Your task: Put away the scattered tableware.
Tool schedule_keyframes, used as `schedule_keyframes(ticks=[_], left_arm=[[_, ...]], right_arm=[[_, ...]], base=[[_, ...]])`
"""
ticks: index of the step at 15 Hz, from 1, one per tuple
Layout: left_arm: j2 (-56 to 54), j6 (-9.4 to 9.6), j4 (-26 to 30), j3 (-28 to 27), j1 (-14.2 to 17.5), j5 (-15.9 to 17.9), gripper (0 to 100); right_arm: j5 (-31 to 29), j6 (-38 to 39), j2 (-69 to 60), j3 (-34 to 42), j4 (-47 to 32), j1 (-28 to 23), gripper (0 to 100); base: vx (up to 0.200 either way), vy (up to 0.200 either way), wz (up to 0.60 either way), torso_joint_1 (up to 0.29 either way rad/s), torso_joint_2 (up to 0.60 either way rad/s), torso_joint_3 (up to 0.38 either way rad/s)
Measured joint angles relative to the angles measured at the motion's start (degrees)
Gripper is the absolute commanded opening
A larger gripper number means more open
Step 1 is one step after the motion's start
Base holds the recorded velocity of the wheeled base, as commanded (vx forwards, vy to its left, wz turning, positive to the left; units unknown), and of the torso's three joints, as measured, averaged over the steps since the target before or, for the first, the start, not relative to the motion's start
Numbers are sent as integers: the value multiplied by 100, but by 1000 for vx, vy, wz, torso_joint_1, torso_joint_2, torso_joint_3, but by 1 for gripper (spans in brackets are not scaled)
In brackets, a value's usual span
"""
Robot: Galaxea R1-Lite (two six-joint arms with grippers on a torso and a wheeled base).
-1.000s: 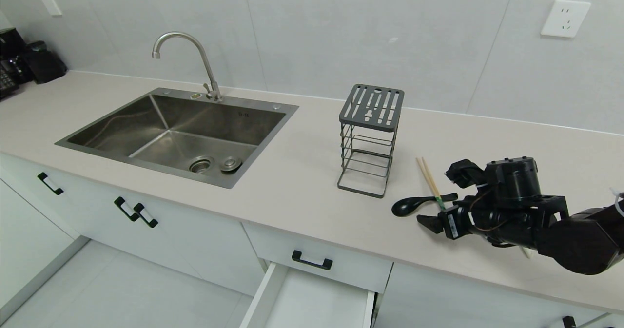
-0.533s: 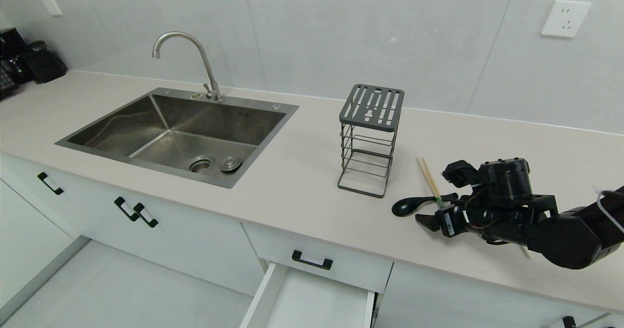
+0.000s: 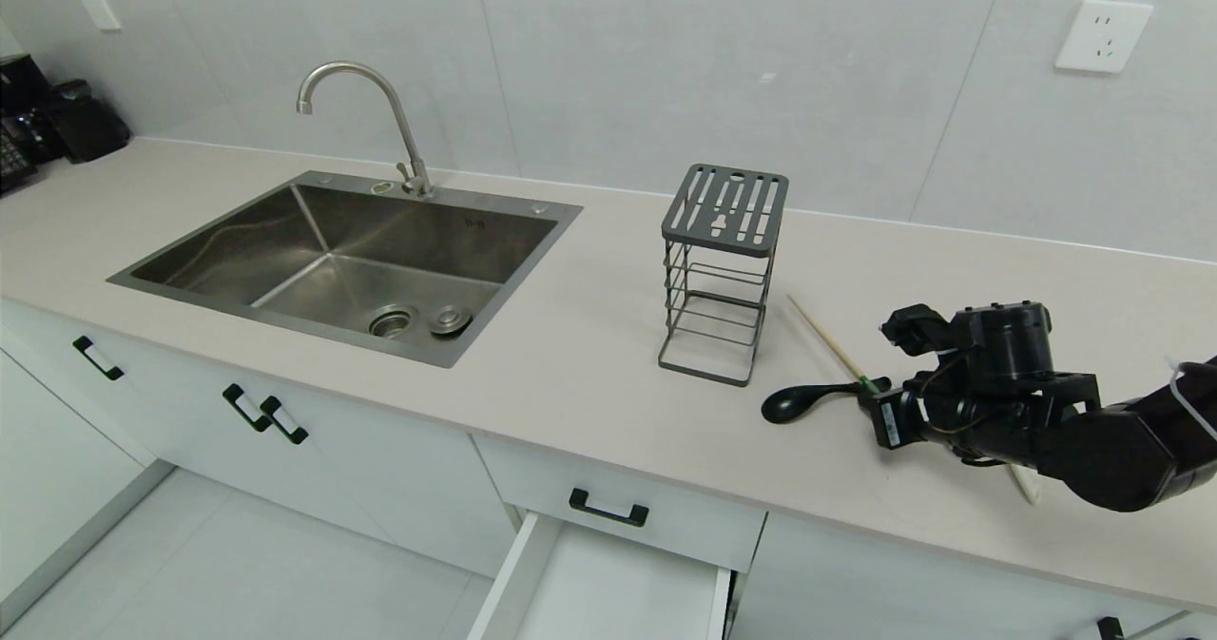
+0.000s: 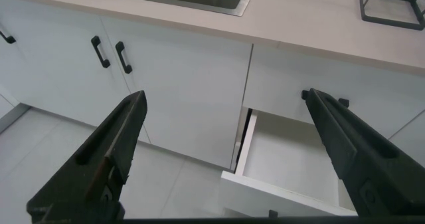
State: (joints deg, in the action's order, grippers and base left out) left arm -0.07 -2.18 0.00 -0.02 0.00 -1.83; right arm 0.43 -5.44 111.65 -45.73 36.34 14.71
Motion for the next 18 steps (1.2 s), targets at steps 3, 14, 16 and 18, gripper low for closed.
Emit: schedule_keyframes(ticks=[3,14,16,18], left_arm=[[0,0,0,0,0,2,100],[0,0,0,0,0,5,100],[0,0,0,0,0,2,100],[0,0,0,0,0,2,100]], right_arm=[[0,-2,-306,74,13,-141,0],[257,-622,-2612,1604,723,-48,0],[360,-633,-2933,1679,731,133,0],[503,-701,-3257,1762,734,372,0]], base=[[0,0,0,0,0,0],[0,0,0,0,0,0],[0,0,0,0,0,0],[0,0,0,0,0,0]])
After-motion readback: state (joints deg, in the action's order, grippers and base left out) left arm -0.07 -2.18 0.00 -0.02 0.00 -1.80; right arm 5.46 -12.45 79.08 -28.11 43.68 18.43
